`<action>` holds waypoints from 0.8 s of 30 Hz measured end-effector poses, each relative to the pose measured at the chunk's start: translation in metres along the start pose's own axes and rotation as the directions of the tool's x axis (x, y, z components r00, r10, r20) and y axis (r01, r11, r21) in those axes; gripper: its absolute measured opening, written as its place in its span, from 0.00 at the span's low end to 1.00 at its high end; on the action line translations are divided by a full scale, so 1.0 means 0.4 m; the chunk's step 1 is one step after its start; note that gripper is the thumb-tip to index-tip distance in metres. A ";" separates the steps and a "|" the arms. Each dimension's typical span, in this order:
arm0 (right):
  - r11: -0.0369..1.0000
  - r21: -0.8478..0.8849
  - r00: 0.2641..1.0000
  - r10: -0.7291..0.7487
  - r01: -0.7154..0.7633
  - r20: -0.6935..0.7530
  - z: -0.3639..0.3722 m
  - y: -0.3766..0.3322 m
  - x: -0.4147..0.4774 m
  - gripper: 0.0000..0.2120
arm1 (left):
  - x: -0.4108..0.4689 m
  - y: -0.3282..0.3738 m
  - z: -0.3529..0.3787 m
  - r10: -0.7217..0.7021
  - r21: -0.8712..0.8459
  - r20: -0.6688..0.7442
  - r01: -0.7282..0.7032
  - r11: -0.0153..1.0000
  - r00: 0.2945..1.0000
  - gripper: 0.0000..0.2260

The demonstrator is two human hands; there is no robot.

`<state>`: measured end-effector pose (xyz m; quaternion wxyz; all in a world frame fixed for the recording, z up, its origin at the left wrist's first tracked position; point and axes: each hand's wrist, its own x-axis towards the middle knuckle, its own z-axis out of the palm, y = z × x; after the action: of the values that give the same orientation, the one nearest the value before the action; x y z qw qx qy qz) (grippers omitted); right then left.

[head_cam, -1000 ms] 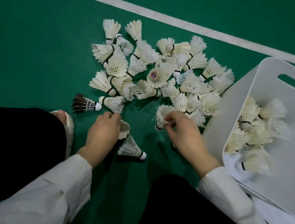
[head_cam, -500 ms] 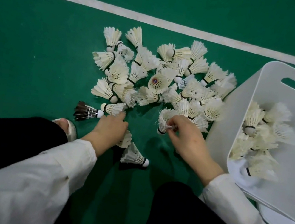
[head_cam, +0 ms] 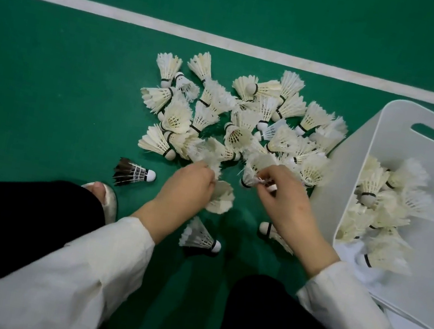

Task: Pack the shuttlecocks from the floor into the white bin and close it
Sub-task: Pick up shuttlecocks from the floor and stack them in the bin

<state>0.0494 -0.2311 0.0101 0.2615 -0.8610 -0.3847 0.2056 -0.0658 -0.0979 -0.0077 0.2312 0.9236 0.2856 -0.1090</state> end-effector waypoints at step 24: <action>0.851 -0.198 0.826 0.522 -0.486 0.212 -0.318 0.384 -0.229 0.08 | 0.016 0.513 -0.022 0.361 -0.388 -0.204 -0.414 0.824 0.910 0.10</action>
<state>0.1486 -0.4258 0.0298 0.0863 -0.9135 -0.1870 0.3508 0.0585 -0.2404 0.0727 0.4250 0.8948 0.1222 0.0613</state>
